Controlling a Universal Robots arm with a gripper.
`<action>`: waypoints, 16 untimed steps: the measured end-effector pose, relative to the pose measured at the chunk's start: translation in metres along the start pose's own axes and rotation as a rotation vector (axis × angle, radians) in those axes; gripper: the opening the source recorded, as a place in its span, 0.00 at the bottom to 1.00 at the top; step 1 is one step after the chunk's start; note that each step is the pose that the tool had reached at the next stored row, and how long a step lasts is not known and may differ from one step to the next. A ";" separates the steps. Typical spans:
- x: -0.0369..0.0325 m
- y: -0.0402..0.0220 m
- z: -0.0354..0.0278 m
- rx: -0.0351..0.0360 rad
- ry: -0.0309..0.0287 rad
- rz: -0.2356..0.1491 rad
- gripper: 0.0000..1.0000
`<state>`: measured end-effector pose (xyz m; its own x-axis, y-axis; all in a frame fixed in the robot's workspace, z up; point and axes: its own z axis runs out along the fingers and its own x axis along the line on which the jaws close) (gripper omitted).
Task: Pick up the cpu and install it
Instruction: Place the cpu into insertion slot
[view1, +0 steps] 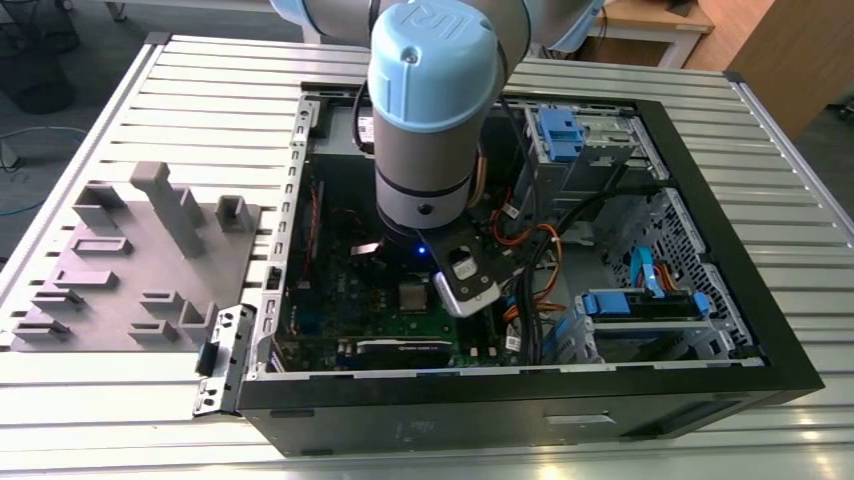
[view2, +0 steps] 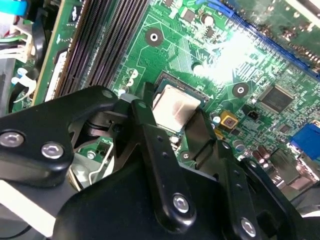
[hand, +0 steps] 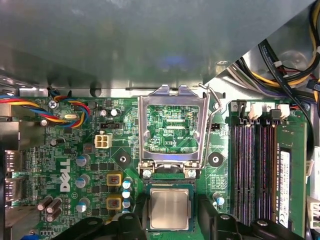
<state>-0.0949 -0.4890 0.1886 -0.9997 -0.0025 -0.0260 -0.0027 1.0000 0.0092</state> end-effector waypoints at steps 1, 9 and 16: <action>0.0000 0.0000 0.0000 0.0000 -0.0001 0.000 0.53; -0.0002 0.0000 -0.0043 0.0002 0.0000 0.000 0.53; -0.0005 0.0001 -0.0160 0.0001 -0.0001 0.000 0.53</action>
<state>-0.0947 -0.4891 0.2046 -0.9997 -0.0027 -0.0261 -0.0030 1.0000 0.0091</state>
